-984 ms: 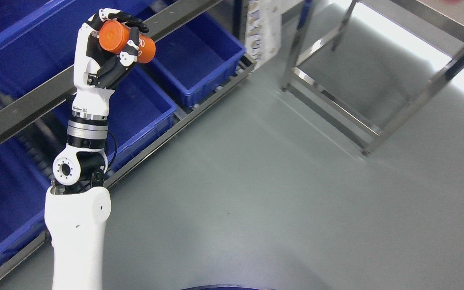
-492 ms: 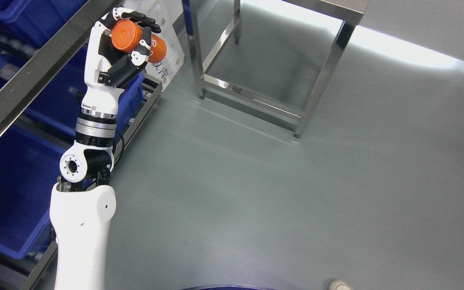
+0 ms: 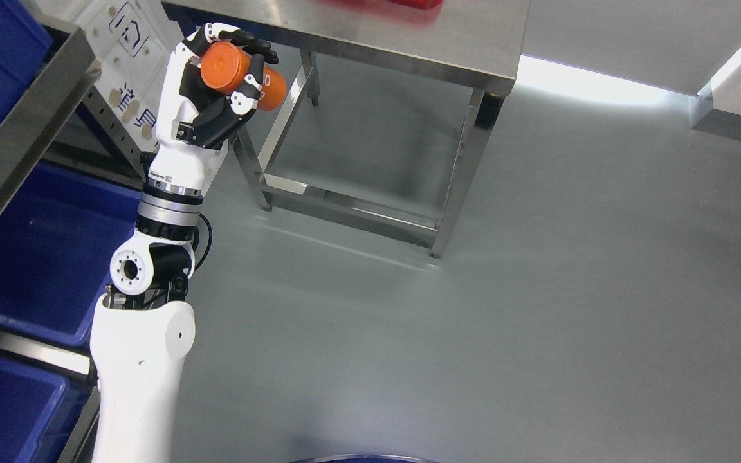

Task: Grab orange capacitor from left shelf to right desk
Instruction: 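Carry the capacitor in the left hand while turning toward the steel table, then lower the capacitor into the red tray and open the left hand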

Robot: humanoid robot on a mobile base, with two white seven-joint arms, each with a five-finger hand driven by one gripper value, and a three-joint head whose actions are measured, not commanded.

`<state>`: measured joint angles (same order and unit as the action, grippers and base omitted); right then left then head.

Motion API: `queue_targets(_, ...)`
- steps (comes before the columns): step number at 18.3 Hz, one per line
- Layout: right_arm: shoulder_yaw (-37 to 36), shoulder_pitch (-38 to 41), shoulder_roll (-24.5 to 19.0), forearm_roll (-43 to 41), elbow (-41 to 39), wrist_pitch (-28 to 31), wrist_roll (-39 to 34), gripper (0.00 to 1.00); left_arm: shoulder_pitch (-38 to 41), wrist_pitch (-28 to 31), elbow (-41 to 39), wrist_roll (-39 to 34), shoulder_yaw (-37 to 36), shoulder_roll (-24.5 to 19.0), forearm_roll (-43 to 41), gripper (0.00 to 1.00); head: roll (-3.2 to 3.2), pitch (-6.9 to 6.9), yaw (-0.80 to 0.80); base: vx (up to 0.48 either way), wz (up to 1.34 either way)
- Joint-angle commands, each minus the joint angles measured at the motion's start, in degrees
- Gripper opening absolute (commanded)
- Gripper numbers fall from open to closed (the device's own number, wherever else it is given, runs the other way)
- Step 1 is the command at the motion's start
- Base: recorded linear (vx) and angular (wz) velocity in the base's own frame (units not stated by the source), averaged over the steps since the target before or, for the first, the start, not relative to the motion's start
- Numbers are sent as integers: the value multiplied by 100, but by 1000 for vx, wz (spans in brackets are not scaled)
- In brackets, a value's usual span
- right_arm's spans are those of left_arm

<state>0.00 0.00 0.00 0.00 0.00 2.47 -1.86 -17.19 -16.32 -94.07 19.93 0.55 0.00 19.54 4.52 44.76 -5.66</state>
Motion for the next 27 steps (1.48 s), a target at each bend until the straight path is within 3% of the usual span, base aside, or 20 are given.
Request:
queue_targets(1,-62,-9,100,0,-193,0,2,100,23,-90,20,20,-266,-100,-3,4,0,0,0,471,-81)
queue_targets(10,-62,-9,100,0,-193,0,2,100,-407,-126,81,-68,-1021,-100,-20,4,0,0,0,442,21)
queue_targets(20,-62,-9,100,0,-193,0,2,100,-372,50,1196,-77,-1347,-100,-916,4,0,0,0,348,-67)
queue_targets(27,-62,-9,100,0,-193,0,2,100,-443,50,1654,-94,-1338,-100,-1040,4,0,0,0,132,-99)
